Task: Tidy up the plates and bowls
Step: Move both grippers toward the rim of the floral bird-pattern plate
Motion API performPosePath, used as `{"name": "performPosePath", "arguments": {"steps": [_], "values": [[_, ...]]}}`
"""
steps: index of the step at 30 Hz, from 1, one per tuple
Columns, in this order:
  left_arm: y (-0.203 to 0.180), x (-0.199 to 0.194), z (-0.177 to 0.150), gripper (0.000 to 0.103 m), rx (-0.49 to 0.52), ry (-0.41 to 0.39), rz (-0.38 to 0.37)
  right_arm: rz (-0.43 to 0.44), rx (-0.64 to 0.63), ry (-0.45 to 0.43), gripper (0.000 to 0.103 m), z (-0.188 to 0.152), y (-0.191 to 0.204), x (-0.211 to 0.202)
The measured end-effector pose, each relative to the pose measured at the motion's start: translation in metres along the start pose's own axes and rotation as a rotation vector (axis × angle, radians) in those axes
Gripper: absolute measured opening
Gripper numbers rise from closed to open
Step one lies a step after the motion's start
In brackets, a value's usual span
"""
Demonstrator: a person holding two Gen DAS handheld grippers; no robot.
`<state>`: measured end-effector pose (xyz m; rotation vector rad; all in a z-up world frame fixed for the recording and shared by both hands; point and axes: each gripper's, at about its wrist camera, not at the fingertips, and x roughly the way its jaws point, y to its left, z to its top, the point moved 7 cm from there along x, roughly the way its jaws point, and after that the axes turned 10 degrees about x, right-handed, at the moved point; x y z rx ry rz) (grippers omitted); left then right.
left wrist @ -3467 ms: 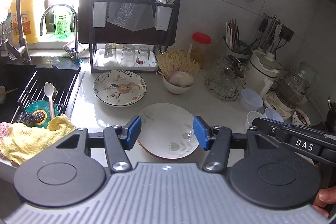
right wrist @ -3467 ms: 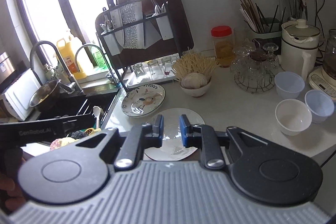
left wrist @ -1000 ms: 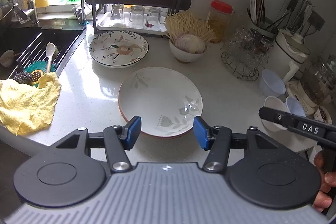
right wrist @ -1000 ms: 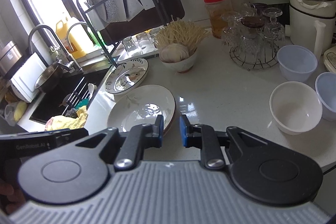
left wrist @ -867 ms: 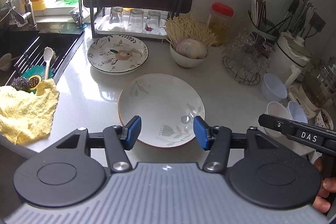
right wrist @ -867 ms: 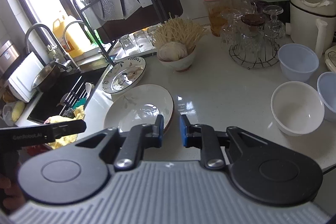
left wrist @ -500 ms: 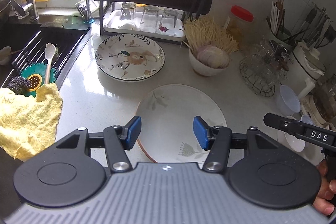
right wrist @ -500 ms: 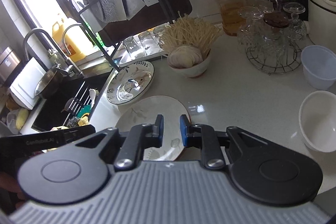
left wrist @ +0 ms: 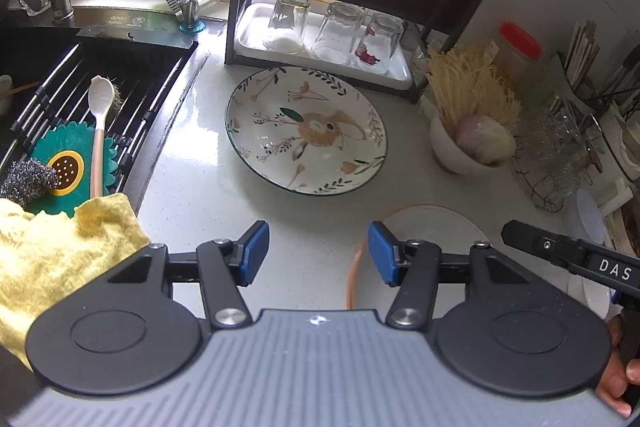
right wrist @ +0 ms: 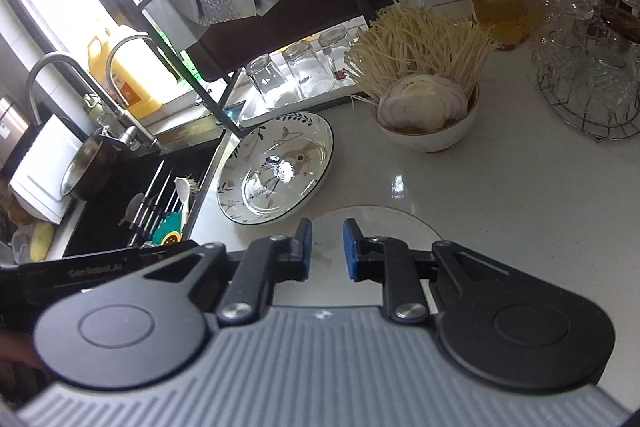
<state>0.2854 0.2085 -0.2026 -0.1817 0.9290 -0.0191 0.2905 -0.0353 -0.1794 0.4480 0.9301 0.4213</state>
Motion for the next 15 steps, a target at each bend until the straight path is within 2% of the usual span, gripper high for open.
{"name": "performPosePath", "arguments": {"steps": [1,4,15], "values": [[0.005,0.006,0.003,0.061,0.002,0.004,-0.005,-0.002,0.002,0.006,0.023,0.001,0.003,0.007],[0.022,0.027,0.017,0.061,0.019,0.014,-0.014,-0.007,0.013,0.005,0.054,0.005,0.008,0.025],[0.077,0.095,0.051,0.061,0.018,0.075,-0.044,-0.047,0.104,0.048,0.053,0.028,0.012,0.101]]}}
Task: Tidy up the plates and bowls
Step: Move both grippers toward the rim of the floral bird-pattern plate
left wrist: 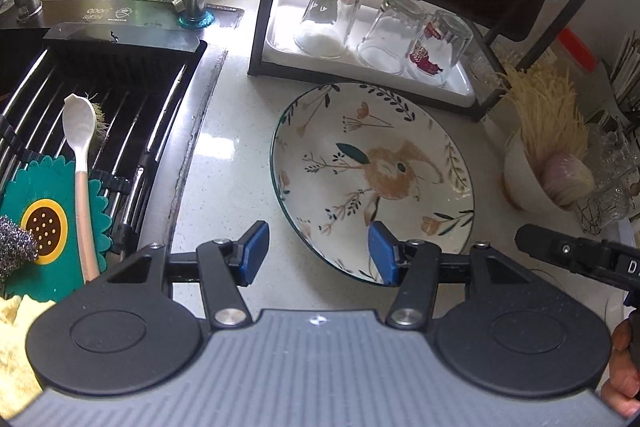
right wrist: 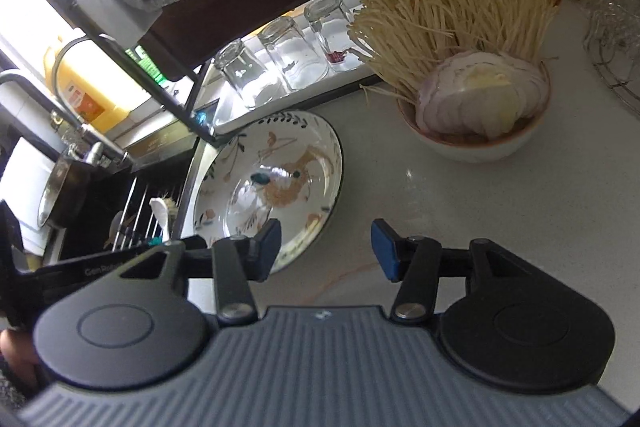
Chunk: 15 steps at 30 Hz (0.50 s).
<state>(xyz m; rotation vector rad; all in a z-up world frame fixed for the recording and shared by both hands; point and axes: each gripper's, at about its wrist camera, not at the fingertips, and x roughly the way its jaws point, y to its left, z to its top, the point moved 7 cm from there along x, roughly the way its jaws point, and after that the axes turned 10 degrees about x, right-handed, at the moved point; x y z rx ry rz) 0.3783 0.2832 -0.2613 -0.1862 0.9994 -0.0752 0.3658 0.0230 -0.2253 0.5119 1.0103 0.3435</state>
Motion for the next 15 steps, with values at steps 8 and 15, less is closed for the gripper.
{"name": "performPosePath", "arguments": {"steps": [8,15], "values": [[0.021,0.026,0.008,0.059,-0.033,0.023,-0.053,-0.028,0.014,0.003,0.049,0.015,0.010,0.042],[0.038,0.040,0.015,0.046,-0.055,0.027,-0.068,-0.094,0.006,0.019,0.047,0.016,0.008,0.066]]}}
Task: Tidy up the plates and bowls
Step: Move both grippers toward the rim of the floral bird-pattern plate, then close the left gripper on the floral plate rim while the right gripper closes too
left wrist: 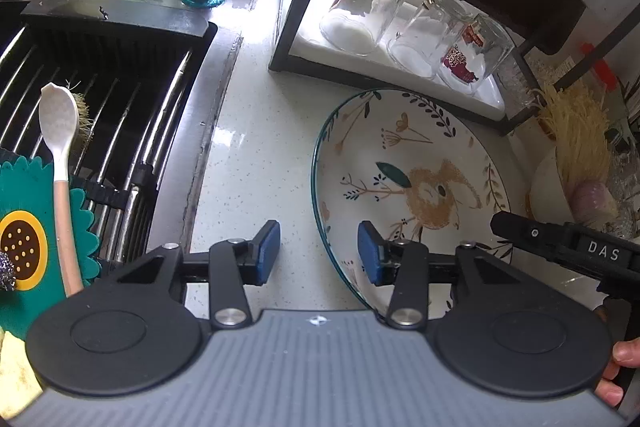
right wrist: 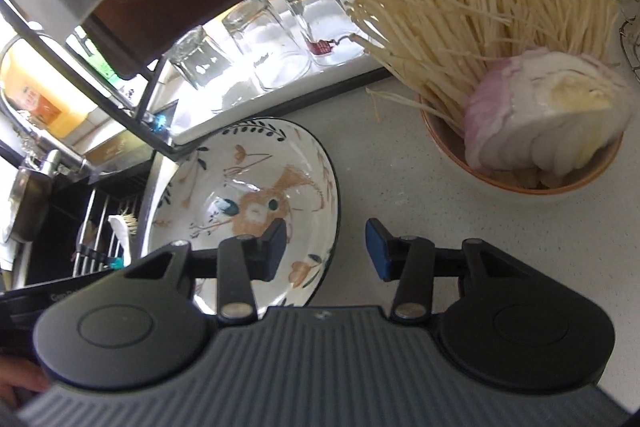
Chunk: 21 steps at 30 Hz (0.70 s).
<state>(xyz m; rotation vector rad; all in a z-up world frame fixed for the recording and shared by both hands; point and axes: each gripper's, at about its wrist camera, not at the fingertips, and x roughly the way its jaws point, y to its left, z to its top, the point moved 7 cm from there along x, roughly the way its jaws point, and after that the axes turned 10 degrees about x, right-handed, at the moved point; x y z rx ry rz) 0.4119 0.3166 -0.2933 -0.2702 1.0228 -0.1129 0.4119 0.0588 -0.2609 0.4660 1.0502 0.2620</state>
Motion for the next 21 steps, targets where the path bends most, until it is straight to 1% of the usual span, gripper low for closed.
{"name": "performPosePath", "arguments": {"steps": [1,4,6,7,12,14,16,19,21], "values": [[0.002,0.000,0.002,0.045,-0.003,-0.004,-0.006,-0.001,0.002,0.003,0.047,0.000,0.000,0.002],[0.002,0.002,0.004,0.039,0.002,-0.006,-0.031,-0.016,0.009,0.005,0.039,0.001,0.000,0.008],[0.001,0.005,0.005,0.036,0.009,-0.004,-0.040,-0.018,0.028,0.005,0.037,0.001,-0.001,0.011],[0.001,0.006,0.006,0.034,0.013,-0.004,-0.043,-0.018,0.038,0.003,0.033,0.002,-0.001,0.013],[0.005,0.010,0.010,0.025,-0.003,-0.009,-0.051,-0.025,0.042,0.002,0.031,0.005,0.001,0.021],[0.007,0.012,0.011,0.018,-0.020,-0.007,-0.065,-0.019,0.041,0.006,0.026,0.006,0.001,0.024],[0.008,0.013,0.012,0.012,-0.035,-0.001,-0.082,-0.006,0.035,0.014,0.025,0.004,0.003,0.026],[0.005,0.013,0.013,0.013,-0.014,-0.002,-0.069,-0.003,0.016,0.008,0.025,0.004,0.004,0.026],[0.006,0.013,0.012,0.012,-0.037,0.009,-0.075,0.001,0.024,0.008,0.024,0.005,0.003,0.026]]}}
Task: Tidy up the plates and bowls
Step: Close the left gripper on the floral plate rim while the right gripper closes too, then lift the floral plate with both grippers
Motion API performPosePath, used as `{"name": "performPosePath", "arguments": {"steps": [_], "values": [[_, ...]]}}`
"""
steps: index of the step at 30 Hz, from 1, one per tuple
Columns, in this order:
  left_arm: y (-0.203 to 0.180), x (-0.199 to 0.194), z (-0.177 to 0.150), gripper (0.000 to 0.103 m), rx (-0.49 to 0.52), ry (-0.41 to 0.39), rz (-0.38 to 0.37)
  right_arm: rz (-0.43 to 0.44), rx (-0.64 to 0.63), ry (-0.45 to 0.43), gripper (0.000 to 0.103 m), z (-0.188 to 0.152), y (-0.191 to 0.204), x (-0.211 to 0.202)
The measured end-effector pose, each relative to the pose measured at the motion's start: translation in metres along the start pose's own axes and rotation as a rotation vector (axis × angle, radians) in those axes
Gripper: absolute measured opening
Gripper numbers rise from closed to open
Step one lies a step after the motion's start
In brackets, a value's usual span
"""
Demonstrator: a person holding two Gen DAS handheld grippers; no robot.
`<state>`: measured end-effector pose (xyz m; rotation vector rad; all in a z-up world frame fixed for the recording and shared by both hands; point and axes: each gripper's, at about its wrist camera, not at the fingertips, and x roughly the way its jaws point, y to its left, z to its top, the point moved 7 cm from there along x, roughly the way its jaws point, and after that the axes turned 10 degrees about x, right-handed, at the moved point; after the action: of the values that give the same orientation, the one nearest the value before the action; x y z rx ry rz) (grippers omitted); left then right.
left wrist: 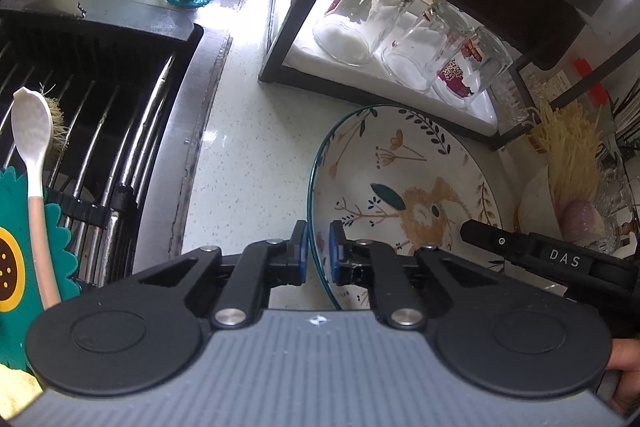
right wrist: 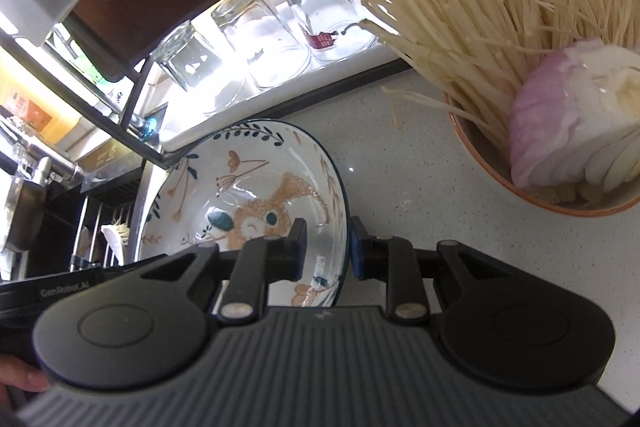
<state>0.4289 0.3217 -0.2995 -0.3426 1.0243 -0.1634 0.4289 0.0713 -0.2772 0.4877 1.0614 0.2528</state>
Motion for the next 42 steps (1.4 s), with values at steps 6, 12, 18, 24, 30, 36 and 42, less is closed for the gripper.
{"name": "performPosePath", "arguments": {"steps": [6,12,18,24,30,36,42], "values": [[-0.001,-0.006,-0.002,0.012,-0.007,0.014,0.009,0.016,-0.016,0.024,0.023,-0.001,0.000,-0.002],[-0.005,-0.021,-0.007,0.012,-0.025,0.006,0.004,0.044,-0.049,0.037,0.023,-0.002,0.002,-0.013],[-0.016,-0.044,-0.013,0.013,-0.037,-0.021,0.016,0.088,-0.056,0.017,0.023,0.003,0.010,-0.033],[-0.032,-0.074,-0.013,0.012,-0.052,-0.071,0.016,0.131,-0.087,-0.023,0.023,0.006,0.016,-0.060],[-0.052,-0.105,-0.015,0.012,-0.067,-0.111,0.009,0.175,-0.114,-0.065,0.023,0.005,0.019,-0.095],[-0.070,-0.134,-0.023,0.012,-0.064,-0.157,0.027,0.224,-0.141,-0.098,0.023,-0.001,0.021,-0.128],[-0.093,-0.147,-0.037,0.012,-0.066,-0.177,0.016,0.241,-0.132,-0.135,0.023,-0.003,0.011,-0.153]]}}
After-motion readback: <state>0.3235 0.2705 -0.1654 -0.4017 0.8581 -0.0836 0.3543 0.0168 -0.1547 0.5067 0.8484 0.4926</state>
